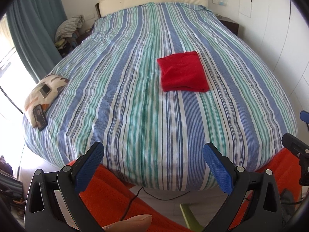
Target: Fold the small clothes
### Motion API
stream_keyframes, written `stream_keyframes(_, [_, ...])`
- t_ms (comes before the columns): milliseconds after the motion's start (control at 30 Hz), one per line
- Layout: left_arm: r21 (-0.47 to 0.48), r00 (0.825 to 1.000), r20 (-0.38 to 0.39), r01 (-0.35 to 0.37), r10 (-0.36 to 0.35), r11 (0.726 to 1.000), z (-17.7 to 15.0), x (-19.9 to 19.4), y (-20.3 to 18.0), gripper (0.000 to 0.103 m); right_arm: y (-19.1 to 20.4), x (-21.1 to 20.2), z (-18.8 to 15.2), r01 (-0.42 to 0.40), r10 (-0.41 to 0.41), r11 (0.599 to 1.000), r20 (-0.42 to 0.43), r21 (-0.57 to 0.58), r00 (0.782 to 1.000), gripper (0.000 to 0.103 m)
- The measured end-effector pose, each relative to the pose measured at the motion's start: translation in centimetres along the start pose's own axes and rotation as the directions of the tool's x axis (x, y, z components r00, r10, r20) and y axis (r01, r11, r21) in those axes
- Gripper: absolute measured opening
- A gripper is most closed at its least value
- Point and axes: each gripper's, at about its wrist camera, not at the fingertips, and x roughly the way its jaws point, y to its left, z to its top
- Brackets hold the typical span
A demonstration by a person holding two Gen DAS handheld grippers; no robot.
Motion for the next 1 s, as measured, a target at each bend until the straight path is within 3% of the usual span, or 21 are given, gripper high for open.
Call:
stream_keyframes(733, [0.002,0.999,-0.015,-0.052,0.052,0.999,-0.9,0.6,0.2,0.103,1.5,-1.0,-0.3,-0.013,0.013,1.000,0.000,-0.007,1.000,0.103])
stream_keyframes(1000, [-0.011,0.998,-0.007,-0.057,0.057,0.998,-0.5,0.7,0.6,0.103,2.0,-0.8,0.8,0.071,-0.070,0.997,0.028,-0.022,0.997,0.103])
